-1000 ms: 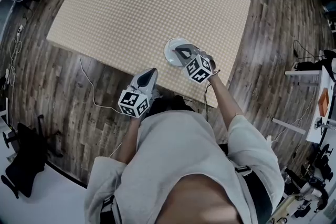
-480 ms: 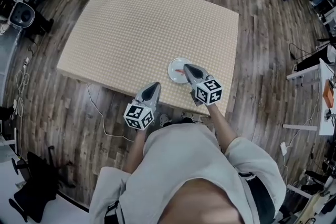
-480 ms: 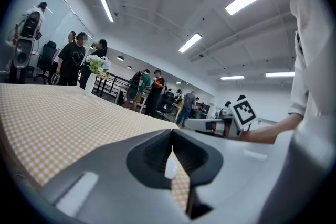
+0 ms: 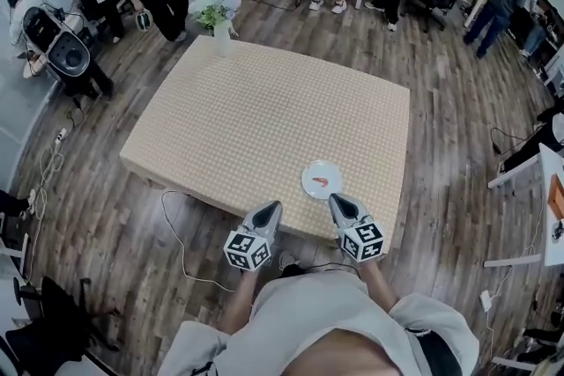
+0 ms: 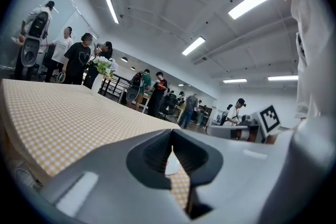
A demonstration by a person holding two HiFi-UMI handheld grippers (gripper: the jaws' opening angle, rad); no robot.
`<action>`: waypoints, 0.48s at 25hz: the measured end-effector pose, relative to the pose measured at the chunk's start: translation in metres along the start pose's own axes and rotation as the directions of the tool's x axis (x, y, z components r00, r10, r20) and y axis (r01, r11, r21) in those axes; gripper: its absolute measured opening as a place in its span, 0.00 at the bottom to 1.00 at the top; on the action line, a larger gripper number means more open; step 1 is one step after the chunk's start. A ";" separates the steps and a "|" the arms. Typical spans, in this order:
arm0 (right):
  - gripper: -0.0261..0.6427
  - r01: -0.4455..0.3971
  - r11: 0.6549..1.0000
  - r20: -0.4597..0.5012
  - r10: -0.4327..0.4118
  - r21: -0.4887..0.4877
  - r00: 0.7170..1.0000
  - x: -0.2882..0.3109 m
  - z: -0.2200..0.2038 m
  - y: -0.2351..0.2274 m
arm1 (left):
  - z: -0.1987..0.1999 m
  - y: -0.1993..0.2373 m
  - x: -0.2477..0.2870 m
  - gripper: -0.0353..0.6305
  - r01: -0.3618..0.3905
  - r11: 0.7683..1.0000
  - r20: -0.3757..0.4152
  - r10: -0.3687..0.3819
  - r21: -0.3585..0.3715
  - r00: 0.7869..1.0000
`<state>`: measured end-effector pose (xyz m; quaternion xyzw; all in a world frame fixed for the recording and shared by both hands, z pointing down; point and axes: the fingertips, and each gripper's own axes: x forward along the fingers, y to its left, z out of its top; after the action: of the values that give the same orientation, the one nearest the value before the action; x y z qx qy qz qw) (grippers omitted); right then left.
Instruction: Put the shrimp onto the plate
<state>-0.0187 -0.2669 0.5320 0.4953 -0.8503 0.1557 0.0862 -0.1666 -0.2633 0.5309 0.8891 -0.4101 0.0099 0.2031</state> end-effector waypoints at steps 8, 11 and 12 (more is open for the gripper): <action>0.03 -0.049 0.992 0.009 0.050 -0.120 0.999 -0.013 0.010 0.017 | 0.001 -0.013 -0.017 0.07 -0.047 0.999 0.031 0.046 0.007 0.998; 0.03 -0.070 0.988 0.020 0.073 -0.135 0.997 -0.036 0.004 0.019 | 0.000 -0.035 -0.019 0.07 -0.044 0.999 0.039 0.043 0.026 0.998; 0.03 -0.069 0.989 0.023 0.073 -0.134 0.997 -0.045 0.001 0.017 | -0.002 -0.045 -0.020 0.07 -0.041 0.999 0.039 0.040 0.031 0.998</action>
<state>-0.0111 -0.2229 0.5150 0.4601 -0.8769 0.0948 0.1018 -0.1465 -0.2216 0.5128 0.8836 -0.4318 0.0033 0.1808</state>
